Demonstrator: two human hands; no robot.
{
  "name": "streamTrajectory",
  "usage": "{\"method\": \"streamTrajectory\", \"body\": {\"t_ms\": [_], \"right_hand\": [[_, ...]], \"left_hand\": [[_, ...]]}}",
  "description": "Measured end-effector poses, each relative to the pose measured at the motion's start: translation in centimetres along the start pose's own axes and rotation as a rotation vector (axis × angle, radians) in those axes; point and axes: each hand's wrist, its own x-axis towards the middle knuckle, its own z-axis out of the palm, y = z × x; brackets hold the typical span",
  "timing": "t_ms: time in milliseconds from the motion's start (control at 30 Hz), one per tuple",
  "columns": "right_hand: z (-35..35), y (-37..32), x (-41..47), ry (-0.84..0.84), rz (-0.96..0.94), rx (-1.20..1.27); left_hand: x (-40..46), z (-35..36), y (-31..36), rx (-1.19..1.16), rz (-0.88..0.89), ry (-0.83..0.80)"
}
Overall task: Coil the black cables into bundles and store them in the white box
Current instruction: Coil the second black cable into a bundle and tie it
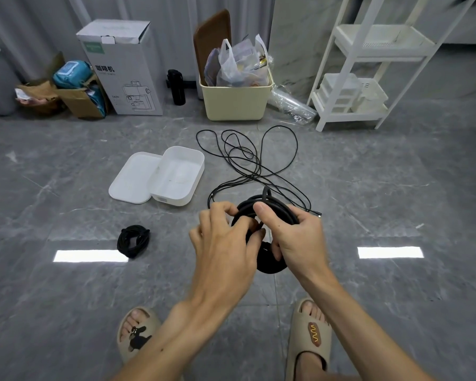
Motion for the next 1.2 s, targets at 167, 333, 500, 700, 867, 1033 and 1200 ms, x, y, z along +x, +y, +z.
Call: {"method": "streamTrajectory", "body": {"t_ms": [167,333,500,700,867,1033,1200], "right_hand": [[-0.7,-0.4,0.3,-0.071,0.116,0.031],[-0.6,0.2,0.3,-0.092,0.154,-0.001],[-0.5,0.5,0.4,-0.124,0.166,-0.019],[-0.6,0.6,0.4,-0.201,0.217,0.041],[-0.5,0.8,0.4,-0.144,0.224,0.038],[-0.6,0.5,0.5,-0.156,0.239,0.038],[-0.7,0.5,0.5,-0.146,0.273,0.038]], "left_hand": [[0.5,-0.5,-0.3,0.002,0.023,0.049],[1.1,-0.3,-0.2,-0.187,-0.143,-0.181],[1.0,-0.7,-0.3,-0.261,-0.186,-0.240],[0.8,-0.6,-0.6,-0.262,-0.146,-0.228],[1.0,-0.7,-0.7,-0.344,-0.170,-0.252],[1.4,-0.8,-0.8,-0.465,-0.191,-0.223],[1.4,-0.4,-0.5,-0.904,-0.484,-0.257]]}}
